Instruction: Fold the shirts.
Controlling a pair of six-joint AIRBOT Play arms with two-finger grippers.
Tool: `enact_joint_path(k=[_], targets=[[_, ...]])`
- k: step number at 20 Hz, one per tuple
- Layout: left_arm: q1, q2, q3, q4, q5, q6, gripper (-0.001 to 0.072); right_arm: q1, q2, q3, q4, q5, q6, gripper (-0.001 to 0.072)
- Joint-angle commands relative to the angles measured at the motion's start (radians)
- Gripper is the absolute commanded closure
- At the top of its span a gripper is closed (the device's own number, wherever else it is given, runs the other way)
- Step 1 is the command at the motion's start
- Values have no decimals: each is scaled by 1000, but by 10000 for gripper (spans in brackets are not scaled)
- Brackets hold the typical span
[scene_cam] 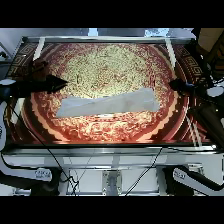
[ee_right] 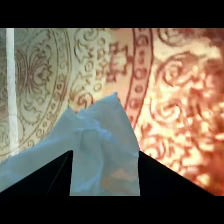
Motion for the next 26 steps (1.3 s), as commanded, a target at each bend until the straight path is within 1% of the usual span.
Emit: enact_joint_path(k=[1,3,4,6,7,8,9,11,15,18,20,21,24,25,26], targets=[[-37,1,134,-39,-69,39,434,-131,-16,32,-34,258,-29,245],[-82,1,174,-30,-61,78,434,-134,-70,32,-37,321,-31,245],[-110,1,187,2,-45,93,435,-126,-106,32,-22,341,-31,245],[-174,1,195,117,-2,110,429,-104,-178,32,27,344,-50,244],[-214,0,195,201,18,120,394,-90,-212,32,51,331,-59,244],[-249,0,195,265,33,124,304,-74,-248,32,78,310,-82,244],[-282,0,194,318,57,123,273,-57,-279,32,97,282,-82,244],[-341,0,194,384,127,120,266,-23,-338,33,130,212,-84,244],[-384,-2,194,381,223,117,268,45,-422,41,172,129,-128,244],[-385,-7,194,386,224,85,268,87,-460,77,169,99,-127,245],[-385,-10,194,386,223,86,269,113,-478,103,172,93,-127,247],[-385,-12,194,387,224,86,269,130,-488,117,171,98,-126,270],[-385,-25,194,388,224,85,269,190,-515,142,172,103,-127,275],[-385,-31,194,388,223,85,270,216,-523,147,174,104,-127,287],[-385,-39,194,388,222,85,271,238,-525,148,173,95,-129,355]])
